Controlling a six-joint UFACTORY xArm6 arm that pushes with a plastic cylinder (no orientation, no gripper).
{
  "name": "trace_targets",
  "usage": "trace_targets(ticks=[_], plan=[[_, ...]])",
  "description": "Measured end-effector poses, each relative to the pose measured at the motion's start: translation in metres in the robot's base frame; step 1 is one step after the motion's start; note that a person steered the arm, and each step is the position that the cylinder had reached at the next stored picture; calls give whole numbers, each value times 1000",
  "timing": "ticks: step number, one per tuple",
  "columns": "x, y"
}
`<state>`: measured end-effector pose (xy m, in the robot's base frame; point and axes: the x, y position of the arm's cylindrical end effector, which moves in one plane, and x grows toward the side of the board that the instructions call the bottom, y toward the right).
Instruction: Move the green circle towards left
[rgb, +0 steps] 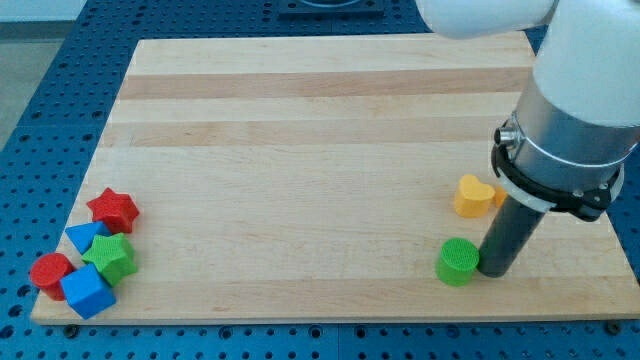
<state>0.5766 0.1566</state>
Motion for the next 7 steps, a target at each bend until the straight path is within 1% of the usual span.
trace_targets(ticks=[1,2,3,4,5,6,7], plan=[[0,2],[1,-13],[-9,-63],[-5,-75],[23,-62],[5,-84],[-59,-120]])
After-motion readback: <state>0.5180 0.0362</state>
